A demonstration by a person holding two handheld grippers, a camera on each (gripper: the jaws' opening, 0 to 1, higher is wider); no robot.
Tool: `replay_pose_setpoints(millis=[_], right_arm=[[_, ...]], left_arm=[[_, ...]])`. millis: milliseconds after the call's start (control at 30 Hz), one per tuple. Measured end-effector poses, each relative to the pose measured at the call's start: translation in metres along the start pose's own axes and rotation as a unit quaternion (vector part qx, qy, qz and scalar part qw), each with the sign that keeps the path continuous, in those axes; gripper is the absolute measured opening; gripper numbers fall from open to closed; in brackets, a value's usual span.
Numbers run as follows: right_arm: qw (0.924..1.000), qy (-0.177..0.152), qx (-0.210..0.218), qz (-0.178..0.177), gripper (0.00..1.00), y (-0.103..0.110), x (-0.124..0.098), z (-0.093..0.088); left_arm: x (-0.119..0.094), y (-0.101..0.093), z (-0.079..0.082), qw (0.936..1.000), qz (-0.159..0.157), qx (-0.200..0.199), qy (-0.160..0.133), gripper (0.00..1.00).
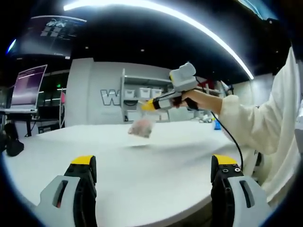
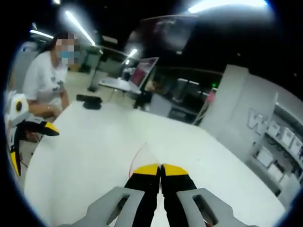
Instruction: Open the resealable bag by pulling the two sides of the seal apart until the entire bag opening is separated and visibly accessible.
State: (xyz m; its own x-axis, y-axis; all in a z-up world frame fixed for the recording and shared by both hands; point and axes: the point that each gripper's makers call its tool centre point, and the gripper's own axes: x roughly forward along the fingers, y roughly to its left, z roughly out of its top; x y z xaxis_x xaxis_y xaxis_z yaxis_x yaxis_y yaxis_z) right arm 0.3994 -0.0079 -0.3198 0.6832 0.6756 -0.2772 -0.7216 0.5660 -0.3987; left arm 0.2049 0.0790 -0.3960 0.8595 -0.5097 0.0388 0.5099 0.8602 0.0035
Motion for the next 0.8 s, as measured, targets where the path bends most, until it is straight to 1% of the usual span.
replay_pose_setpoints(millis=[367,567,800], right_arm=[[0.9998,0.004,0.017,-0.006,0.00,-0.009,0.013,-0.008],[0.9995,0.000,0.029,-0.011,0.00,-0.016,0.017,-0.011],[0.9993,0.004,0.033,-0.016,0.00,-0.030,0.023,-0.013]], left_arm=[[-0.001,0.005,-0.004,1.0000,0.003,-0.005,0.003,1.00],[0.001,0.006,-0.004,1.0000,0.003,-0.006,0.002,1.00],[0.003,0.006,-0.003,1.0000,0.000,-0.004,0.003,1.00]])
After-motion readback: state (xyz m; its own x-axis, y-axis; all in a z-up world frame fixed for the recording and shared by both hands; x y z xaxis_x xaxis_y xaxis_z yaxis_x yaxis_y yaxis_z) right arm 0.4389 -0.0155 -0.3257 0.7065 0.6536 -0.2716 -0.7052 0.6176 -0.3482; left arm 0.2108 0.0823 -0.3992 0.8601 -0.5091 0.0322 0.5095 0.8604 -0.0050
